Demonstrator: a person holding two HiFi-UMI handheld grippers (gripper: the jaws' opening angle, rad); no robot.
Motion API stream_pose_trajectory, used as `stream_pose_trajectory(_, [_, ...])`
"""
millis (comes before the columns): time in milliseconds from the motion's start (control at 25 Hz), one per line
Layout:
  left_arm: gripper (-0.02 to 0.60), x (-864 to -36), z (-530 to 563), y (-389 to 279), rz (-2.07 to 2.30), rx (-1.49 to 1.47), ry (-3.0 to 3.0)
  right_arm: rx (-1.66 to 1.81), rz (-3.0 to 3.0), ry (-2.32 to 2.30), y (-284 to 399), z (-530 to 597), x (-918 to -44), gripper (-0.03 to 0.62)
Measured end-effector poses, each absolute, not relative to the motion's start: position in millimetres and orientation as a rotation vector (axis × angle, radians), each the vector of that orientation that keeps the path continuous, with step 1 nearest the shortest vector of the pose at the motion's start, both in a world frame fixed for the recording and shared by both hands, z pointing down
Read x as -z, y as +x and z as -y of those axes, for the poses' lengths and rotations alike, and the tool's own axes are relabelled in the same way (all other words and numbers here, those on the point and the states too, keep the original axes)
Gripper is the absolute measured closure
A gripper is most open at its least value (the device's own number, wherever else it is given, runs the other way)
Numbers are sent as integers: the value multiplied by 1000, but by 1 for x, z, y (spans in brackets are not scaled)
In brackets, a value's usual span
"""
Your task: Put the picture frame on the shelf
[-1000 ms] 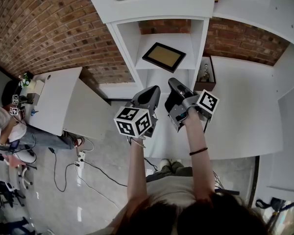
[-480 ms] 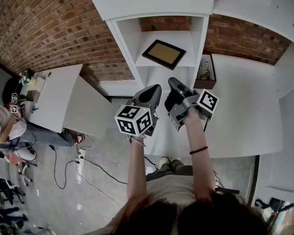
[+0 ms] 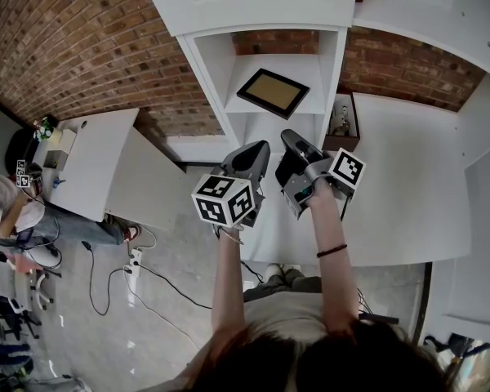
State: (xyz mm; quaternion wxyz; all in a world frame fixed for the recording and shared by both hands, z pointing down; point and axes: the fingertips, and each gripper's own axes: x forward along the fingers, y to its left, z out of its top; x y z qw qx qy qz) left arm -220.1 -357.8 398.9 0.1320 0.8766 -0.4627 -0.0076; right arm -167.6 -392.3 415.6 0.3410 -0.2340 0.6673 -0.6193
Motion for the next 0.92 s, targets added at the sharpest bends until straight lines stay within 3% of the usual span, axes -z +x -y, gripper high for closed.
stream_pose_trajectory(920, [571,-388,360,-223,1396,56,2545,1611,-1760,-560,-169,396,-406,585])
